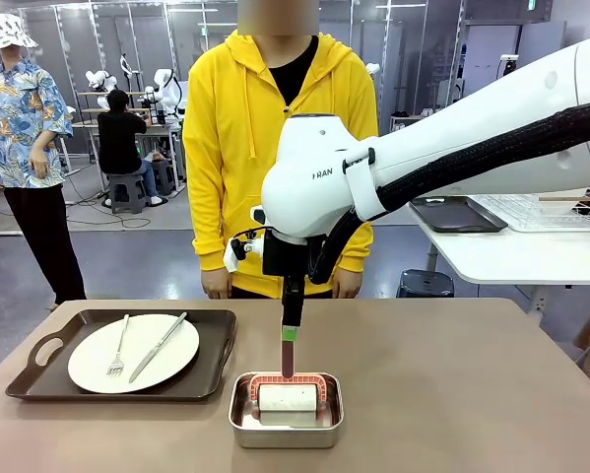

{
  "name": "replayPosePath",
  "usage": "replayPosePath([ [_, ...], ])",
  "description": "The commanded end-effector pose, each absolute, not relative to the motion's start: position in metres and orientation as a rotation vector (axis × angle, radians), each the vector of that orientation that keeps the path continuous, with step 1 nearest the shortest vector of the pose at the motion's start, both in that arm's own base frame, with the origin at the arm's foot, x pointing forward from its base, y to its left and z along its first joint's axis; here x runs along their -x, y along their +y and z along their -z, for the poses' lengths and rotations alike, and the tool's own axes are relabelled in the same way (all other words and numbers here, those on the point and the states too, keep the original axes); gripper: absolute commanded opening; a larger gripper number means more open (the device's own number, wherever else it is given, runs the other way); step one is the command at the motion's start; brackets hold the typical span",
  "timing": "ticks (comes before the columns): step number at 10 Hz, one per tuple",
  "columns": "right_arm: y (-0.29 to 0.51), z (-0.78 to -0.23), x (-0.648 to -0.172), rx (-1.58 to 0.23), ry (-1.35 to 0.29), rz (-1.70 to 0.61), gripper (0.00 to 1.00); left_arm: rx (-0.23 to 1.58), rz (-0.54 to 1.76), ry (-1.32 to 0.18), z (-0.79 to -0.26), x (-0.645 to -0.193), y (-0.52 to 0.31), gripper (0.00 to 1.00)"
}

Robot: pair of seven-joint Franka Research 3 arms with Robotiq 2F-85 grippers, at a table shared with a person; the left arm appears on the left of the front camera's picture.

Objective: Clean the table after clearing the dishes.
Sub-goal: When the right (or left) Handle tray is removed, use the right hand (or left hand) to clean the right (or left) side of the table with the Lint Roller.

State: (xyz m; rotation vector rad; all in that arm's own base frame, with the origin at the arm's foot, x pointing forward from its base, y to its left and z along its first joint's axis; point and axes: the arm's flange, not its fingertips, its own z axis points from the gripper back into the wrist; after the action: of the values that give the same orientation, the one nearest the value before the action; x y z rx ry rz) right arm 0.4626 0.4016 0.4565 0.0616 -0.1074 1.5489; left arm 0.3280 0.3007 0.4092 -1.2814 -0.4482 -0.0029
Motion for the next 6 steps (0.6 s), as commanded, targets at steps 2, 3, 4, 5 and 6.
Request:
replayPosePath([
  [2, 0.4021, -0.4576, -0.4615, -0.061, -0.103, -1.551, 1.0, 1.283, 0.008, -0.455, -0.4105, -0.326, 0.302, 1.0],
  [3, 0.4021, -0.4576, -0.4615, -0.061, -0.103, -1.551, 1.0, 1.283, 0.008, -0.455, -0.4105, -0.326, 0.302, 1.0],
  [4, 0.4021, -0.4576, -0.4615, -0.061, -0.103, -1.551, 1.0, 1.283, 0.008, -0.455, -0.4105, -0.326, 0.302, 1.0],
  [5, 0.4021, -0.4576, -0.4615, -0.061, -0.103, -1.551, 1.0, 1.283, 0.008, -0.455, -0.4105, -0.326, 0.302, 1.0],
  [6, 0.4016, -0.4565, -0.4626, -0.062, -0.107, -1.549, 1.0, 1.283, 0.008, -0.455, -0.4105, -0.326, 0.302, 1.0],
])
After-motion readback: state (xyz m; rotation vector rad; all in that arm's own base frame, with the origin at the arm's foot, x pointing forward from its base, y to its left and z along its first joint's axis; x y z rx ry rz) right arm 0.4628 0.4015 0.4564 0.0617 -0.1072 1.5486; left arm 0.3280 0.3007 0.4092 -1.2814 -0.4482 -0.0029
